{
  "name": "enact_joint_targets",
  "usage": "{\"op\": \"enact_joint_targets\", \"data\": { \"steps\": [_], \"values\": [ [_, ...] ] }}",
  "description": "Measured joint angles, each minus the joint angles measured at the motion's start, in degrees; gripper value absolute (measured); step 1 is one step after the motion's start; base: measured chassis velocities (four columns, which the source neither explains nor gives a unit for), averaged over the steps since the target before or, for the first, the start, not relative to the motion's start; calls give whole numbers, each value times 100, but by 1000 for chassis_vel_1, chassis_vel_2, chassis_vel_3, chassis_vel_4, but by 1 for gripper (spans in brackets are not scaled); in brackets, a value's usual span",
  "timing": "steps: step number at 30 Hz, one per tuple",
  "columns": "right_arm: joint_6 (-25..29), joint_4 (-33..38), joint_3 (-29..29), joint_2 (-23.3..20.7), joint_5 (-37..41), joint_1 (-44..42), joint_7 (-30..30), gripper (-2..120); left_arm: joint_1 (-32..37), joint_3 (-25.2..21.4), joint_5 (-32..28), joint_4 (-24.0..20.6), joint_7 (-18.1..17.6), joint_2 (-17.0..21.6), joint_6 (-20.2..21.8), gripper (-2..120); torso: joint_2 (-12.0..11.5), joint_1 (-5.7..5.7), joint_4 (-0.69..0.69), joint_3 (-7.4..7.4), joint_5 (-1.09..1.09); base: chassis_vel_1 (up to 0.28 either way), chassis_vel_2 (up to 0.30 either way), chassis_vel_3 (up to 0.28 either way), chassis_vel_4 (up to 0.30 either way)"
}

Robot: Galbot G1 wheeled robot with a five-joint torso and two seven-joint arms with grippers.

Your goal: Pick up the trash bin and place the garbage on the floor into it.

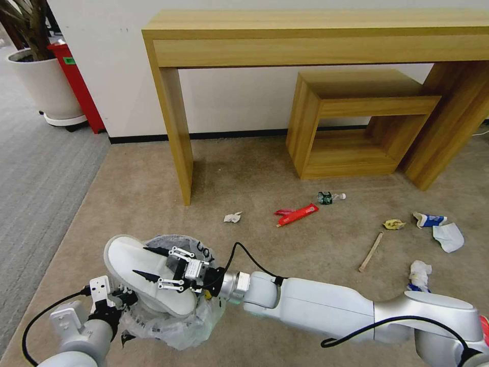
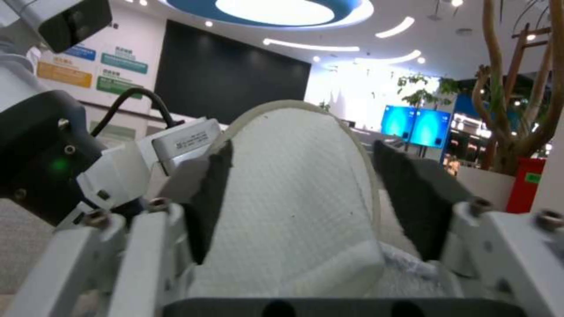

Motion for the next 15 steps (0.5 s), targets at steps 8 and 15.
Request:
{"op": "enact_joint_targets", "data": {
  "steps": [8, 15],
  "values": [
    [8, 204, 161, -311, -31, 70, -15, 92, -77, 0, -48, 46, -8, 24, -5, 0, 0, 0, 0, 0, 0, 0, 0, 0, 0],
    [14, 301, 543, -746, -119, 254, -105, 92, -8, -31, -112, -57, -26, 85, 13, 0, 0, 0, 0, 0, 1, 0, 0, 0, 0]
  ]
}}
